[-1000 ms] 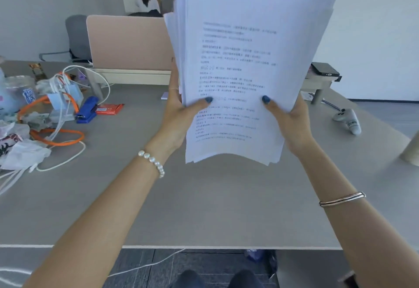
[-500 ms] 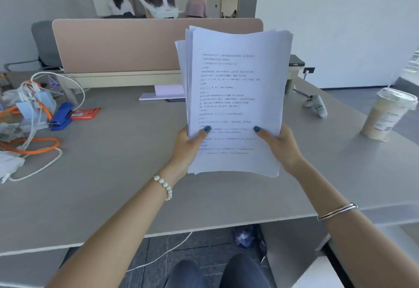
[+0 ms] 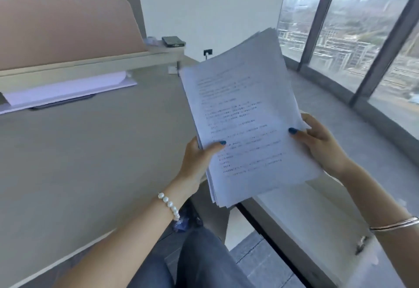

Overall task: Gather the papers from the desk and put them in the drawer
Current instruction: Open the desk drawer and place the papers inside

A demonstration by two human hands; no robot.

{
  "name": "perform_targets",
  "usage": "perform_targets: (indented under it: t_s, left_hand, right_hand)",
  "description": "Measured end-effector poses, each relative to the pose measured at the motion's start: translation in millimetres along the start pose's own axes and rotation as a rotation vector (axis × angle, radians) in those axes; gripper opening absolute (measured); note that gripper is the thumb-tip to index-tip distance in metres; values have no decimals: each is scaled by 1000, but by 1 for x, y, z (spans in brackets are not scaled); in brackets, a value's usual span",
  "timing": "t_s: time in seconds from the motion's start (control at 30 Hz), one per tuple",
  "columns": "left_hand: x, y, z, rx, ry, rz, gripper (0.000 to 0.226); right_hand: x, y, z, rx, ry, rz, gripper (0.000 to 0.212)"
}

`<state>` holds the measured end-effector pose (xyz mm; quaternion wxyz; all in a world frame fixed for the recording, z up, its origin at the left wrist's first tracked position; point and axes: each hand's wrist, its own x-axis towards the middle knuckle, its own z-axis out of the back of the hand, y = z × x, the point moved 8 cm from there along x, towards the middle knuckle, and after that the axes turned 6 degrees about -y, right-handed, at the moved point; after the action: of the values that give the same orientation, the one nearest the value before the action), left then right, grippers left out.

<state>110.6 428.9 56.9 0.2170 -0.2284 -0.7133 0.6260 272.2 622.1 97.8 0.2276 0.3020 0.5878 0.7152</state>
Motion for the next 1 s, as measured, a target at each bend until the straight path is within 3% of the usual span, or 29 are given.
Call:
perform_targets:
  t_s: [0.1,0.33,0.43,0.57,0.67,0.77,1.0]
  left_hand:
    - [14,9,-32,-34,24,40,32]
    - [55,13,-94,0,64,-2,46]
    - [73,19,-112,152,68,-80,49]
    - [89,24,-142,366,170,-203,52]
    - [99,31,-165,493,246,-246,50]
    - [109,41,-185,629,304,-258,49]
    - [128,55,-208,738,353,-225,52]
  right_hand:
    - [-20,-20,51,-8,-73,-55,29]
    - [-60,-60,136,-13,-119,-189,57]
    - [-70,-81,171,-2,-147,-260,38]
    - [-83,-100,202,-45,-144,-339,60]
    - [-86,-117,221,-81,-137,-422,26]
    - [-83,-135,233,-149,-107,-497,35]
    - [-72,-165,229,-195,-26,-578,29]
